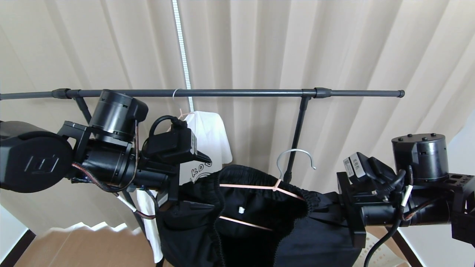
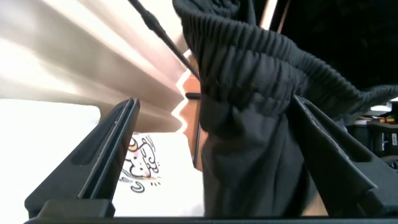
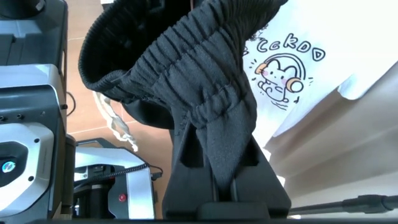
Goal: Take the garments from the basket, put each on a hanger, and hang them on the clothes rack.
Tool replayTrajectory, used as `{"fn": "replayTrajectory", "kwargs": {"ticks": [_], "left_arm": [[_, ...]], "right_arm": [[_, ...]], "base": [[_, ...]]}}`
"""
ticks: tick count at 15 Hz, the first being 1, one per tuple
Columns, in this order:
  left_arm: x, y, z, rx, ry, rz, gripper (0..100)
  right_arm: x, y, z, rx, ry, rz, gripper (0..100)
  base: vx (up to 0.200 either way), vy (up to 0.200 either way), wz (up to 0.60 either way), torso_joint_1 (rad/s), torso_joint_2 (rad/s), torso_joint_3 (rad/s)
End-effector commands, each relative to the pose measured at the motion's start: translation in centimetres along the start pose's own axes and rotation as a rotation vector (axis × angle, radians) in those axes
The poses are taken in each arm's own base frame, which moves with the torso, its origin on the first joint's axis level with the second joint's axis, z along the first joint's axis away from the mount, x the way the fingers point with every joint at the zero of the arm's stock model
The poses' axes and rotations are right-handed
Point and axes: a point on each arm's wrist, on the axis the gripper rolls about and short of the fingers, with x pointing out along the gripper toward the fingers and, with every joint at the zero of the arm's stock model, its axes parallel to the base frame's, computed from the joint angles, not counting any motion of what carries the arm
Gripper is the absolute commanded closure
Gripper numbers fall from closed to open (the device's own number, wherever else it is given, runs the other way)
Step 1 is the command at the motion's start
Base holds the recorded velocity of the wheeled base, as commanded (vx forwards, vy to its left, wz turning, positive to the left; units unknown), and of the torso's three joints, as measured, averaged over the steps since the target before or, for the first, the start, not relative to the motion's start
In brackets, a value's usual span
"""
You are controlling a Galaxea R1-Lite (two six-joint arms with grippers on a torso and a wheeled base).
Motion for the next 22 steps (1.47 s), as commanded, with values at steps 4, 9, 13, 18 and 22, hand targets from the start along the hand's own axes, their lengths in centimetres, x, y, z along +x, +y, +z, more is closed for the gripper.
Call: {"fn": "replayTrajectory", "kwargs": {"ticks": [4, 9, 13, 18, 22], "left_arm": [[0.9, 0.2, -0.1, -0.006, -0.016, -0.032, 0], [1.6, -0.4, 0.3, -0.032, -0.027, -0.069, 0], [2.2, -0.8, 0.1, -0.038, -0.019, -0.092, 0], [2.4, -1.1, -0.3, -0.051, -0.01, -0.104, 0], [2.5, -1.2, -0.4, -0.054, -0.006, -0.111, 100]], "right_arm": [[-0.1, 0.3, -0.1, -0.03, -0.006, 0.018, 100], [0.0, 0.6, -0.2, -0.029, -0.007, 0.032, 100], [-0.3, 0.8, 0.2, -0.041, -0.019, 0.035, 100], [-0.6, 1.2, 0.3, -0.048, -0.036, 0.053, 100], [-0.6, 1.2, 0.3, -0.048, -0.036, 0.053, 100]], "base": [[0.0, 0.0, 0.0, 0.0, 0.0, 0.0], [0.0, 0.0, 0.0, 0.0, 0.0, 0.0], [0.0, 0.0, 0.0, 0.0, 0.0, 0.0], [0.0, 0.0, 0.0, 0.0, 0.0, 0.0], [0.0, 0.0, 0.0, 0.0, 0.0, 0.0]]}}
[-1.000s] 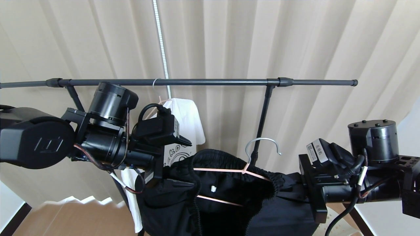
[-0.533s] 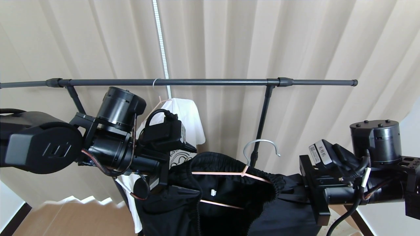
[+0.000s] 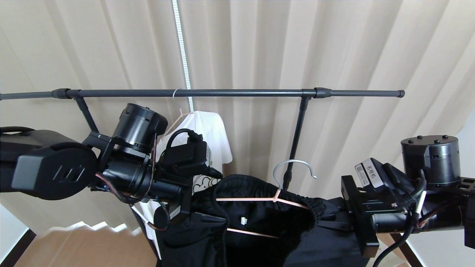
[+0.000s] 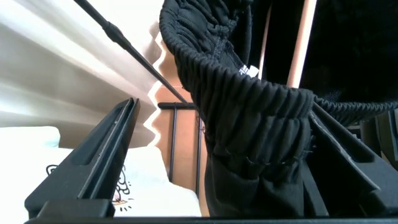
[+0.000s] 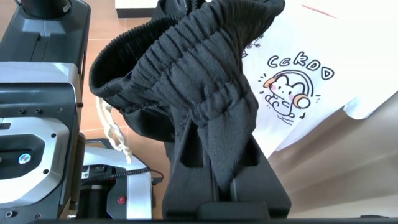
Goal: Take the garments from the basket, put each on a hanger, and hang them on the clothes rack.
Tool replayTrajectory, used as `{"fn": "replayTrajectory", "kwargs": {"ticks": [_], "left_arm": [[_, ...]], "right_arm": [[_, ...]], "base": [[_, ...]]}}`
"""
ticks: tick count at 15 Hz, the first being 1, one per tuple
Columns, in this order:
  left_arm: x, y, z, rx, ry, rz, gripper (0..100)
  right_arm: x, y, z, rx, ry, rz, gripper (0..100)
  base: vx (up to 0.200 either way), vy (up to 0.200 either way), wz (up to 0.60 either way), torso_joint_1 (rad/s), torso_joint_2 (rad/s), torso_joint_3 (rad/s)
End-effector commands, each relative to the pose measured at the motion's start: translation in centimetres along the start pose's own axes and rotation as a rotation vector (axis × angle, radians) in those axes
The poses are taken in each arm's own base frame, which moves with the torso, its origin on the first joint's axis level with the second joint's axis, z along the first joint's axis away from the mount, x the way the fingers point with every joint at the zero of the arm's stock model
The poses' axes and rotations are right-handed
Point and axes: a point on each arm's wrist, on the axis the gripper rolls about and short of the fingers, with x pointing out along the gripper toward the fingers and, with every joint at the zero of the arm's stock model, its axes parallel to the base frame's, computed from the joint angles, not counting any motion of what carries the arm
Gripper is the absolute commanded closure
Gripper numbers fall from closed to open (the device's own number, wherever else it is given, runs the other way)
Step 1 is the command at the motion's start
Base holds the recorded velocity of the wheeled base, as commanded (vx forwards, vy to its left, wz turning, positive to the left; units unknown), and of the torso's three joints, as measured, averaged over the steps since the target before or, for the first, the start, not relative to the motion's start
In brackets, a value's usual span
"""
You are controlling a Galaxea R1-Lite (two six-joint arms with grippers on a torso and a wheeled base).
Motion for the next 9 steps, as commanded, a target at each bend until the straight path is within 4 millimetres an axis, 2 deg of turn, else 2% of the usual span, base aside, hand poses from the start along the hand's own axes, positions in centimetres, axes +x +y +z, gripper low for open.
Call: {"fn": "replayTrajectory", "kwargs": {"ticks": [1, 9], "left_arm": [[0.09, -0.18, -0.23, -0.003, 0.006, -0.005, 100], [-0.49, -0.86, -0.21, -0.001, 0.004, -0.002, 100]], "right_arm": [[-0.01, -0.01, 0.03, -0.002, -0.002, -0.001, 100], [0.1, -0.31, 0.27, -0.008, -0.003, -0.012, 100]], "base": [[0.0, 0.0, 0.0, 0.0, 0.0, 0.0], [0.0, 0.0, 0.0, 0.0, 0.0, 0.0]]}}
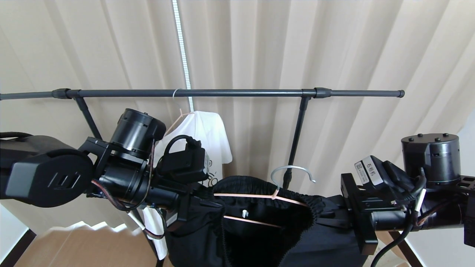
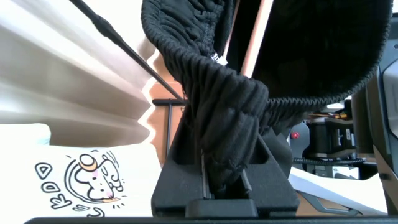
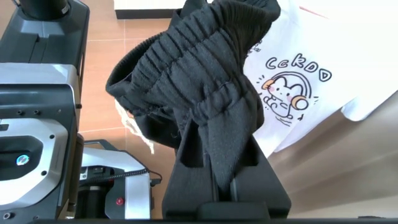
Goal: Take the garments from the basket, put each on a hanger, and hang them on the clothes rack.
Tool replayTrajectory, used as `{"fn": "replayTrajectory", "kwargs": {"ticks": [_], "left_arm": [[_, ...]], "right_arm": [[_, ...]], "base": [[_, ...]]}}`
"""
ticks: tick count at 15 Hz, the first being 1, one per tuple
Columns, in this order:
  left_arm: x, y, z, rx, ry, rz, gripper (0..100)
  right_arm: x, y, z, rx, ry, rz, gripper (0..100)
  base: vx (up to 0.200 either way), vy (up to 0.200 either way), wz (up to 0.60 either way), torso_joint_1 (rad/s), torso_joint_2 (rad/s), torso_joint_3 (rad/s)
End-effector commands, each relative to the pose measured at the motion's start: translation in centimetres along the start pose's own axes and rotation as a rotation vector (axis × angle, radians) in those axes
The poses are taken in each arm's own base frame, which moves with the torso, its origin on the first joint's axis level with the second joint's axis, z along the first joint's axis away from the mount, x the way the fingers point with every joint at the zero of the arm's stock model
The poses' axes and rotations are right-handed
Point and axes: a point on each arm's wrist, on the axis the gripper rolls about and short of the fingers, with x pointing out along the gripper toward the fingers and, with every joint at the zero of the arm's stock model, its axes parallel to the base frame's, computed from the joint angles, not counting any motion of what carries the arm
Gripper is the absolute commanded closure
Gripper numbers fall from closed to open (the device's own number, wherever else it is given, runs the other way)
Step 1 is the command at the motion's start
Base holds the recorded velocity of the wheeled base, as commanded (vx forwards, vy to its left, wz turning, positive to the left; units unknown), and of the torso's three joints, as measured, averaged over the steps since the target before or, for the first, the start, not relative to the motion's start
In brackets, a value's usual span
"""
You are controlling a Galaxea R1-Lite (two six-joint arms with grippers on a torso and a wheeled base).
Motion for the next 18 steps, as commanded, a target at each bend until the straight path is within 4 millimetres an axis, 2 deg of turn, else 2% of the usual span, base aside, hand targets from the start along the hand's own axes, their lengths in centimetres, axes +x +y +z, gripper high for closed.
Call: {"fn": "replayTrajectory", "kwargs": {"ticks": [1, 6, 7, 14, 18], "left_arm": [[-0.5, -0.3, 0.3, 0.007, -0.007, 0.009, 100], [-1.1, -0.6, 0.3, 0.004, -0.01, 0.021, 100], [-1.2, -0.6, 0.4, 0.0, -0.014, 0.024, 100], [-1.3, -0.4, -0.4, -0.019, -0.022, 0.063, 100], [-2.5, -0.4, -0.7, -0.074, -0.024, 0.1, 100]], "right_arm": [[0.1, -0.2, 0.1, 0.0, 0.0, -0.004, 100], [0.1, -0.4, 0.0, 0.006, 0.002, -0.01, 100], [0.1, -0.4, 0.0, 0.006, 0.003, -0.011, 0], [-1.0, -1.0, -0.2, 0.014, 0.004, -0.058, 0], [-1.4, -0.8, -0.2, 0.003, -0.002, -0.058, 0]], "base": [[0.0, 0.0, 0.0, 0.0, 0.0, 0.0], [0.0, 0.0, 0.0, 0.0, 0.0, 0.0], [0.0, 0.0, 0.0, 0.0, 0.0, 0.0], [0.0, 0.0, 0.0, 0.0, 0.0, 0.0], [0.0, 0.0, 0.0, 0.0, 0.0, 0.0]]}}
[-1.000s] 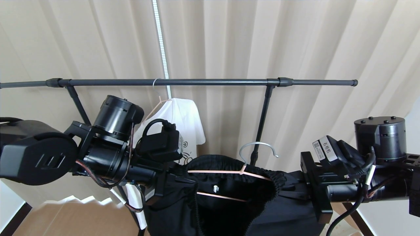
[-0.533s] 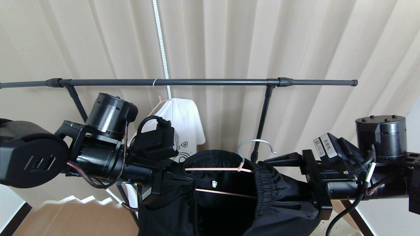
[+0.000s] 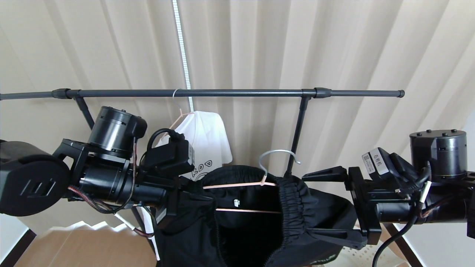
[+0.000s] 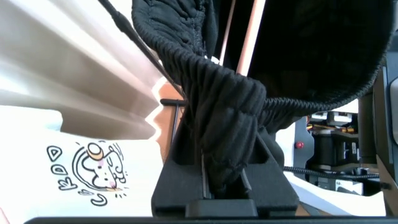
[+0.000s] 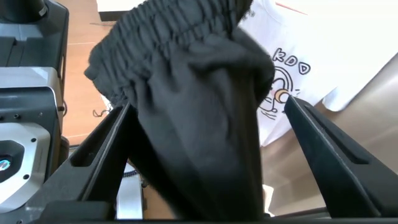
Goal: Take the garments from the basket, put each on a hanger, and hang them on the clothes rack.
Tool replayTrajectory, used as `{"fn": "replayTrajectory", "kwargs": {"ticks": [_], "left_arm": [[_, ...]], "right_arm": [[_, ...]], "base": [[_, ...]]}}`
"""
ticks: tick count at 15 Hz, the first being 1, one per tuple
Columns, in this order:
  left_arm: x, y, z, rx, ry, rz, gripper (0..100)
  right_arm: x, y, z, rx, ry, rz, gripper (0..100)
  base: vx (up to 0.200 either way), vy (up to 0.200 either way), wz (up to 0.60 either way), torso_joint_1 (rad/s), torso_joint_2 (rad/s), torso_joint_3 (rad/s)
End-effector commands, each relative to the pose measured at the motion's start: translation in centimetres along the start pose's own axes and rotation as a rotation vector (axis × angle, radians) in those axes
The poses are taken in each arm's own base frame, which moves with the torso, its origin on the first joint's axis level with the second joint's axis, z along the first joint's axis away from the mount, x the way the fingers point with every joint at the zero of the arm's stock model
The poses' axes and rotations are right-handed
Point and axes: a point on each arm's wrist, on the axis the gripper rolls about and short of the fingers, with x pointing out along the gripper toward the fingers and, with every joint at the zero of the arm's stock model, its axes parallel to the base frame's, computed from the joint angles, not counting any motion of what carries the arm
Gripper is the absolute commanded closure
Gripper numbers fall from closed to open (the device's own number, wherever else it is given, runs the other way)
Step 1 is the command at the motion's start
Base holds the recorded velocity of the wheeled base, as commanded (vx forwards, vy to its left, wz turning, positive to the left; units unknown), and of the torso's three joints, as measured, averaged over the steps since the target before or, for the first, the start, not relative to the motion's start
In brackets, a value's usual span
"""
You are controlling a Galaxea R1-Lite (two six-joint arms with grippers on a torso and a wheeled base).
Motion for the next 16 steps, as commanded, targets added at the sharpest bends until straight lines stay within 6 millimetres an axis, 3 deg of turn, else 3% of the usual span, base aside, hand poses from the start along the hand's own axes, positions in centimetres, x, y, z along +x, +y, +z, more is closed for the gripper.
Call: {"fn": "replayTrajectory", "kwargs": {"ticks": [1, 7, 11, 16], "left_arm": [[-1.0, 0.0, -0.1, -0.012, -0.004, 0.027, 100], [-3.5, -0.6, -0.5, -0.062, -0.01, 0.09, 100], [-3.6, -1.1, -0.8, -0.074, -0.003, 0.085, 100], [-3.8, -0.9, -1.1, -0.081, -0.005, 0.102, 100]], "right_arm": [[-0.2, 0.1, 0.0, -0.02, -0.001, -0.002, 0], [-1.1, -0.8, -0.2, -0.043, 0.004, -0.058, 0], [-1.3, -1.0, 0.4, -0.044, -0.017, -0.057, 0], [-3.0, -1.2, 0.6, -0.014, -0.095, -0.001, 0]], "base": [[0.0, 0.0, 0.0, 0.0, 0.0, 0.0], [0.0, 0.0, 0.0, 0.0, 0.0, 0.0], [0.0, 0.0, 0.0, 0.0, 0.0, 0.0], [0.0, 0.0, 0.0, 0.0, 0.0, 0.0]]}}
